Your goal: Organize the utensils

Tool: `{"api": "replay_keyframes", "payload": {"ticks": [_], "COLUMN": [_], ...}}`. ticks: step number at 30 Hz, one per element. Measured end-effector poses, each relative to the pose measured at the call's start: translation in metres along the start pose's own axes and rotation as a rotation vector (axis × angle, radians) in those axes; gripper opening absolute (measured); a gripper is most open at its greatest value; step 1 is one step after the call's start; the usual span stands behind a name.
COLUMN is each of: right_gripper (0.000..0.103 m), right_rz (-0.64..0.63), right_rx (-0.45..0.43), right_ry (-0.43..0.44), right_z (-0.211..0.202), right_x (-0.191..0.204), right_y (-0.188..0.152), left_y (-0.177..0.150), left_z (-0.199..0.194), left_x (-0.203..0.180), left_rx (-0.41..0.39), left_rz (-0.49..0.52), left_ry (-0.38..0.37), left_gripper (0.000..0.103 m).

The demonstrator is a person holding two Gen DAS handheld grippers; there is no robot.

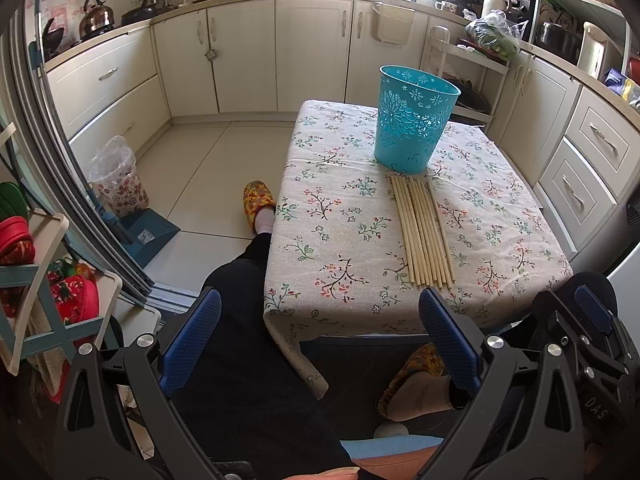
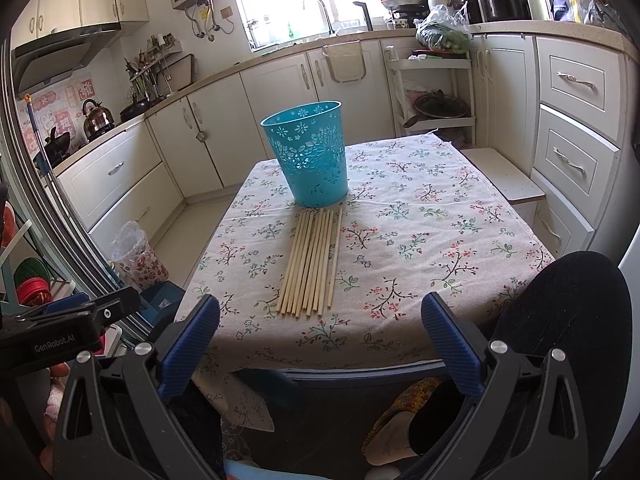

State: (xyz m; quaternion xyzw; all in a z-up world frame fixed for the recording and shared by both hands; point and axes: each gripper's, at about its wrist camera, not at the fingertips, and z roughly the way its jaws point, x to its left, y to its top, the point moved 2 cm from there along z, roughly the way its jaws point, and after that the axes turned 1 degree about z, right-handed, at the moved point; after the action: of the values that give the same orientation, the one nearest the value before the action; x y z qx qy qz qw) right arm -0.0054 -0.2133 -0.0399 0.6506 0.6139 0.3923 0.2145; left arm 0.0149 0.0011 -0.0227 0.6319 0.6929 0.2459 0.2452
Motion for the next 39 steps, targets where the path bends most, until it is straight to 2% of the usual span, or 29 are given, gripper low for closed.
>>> {"api": "replay_keyframes", "payload": {"ticks": [39], "right_gripper": [0.097], "right_rz": [0.000], "right_rx": [-0.002], "right_ry": [0.004], "right_z": [-0.0012], "right_x": [0.0015], "right_y": [-0.0001], "left_y": [0.0003], "left_z": [-0.0031], "left_x": [0.0030], "left_rx": [-0.007], "left_rz": [0.004], "left_ry": [0.008], "left_gripper": [0.095]}}
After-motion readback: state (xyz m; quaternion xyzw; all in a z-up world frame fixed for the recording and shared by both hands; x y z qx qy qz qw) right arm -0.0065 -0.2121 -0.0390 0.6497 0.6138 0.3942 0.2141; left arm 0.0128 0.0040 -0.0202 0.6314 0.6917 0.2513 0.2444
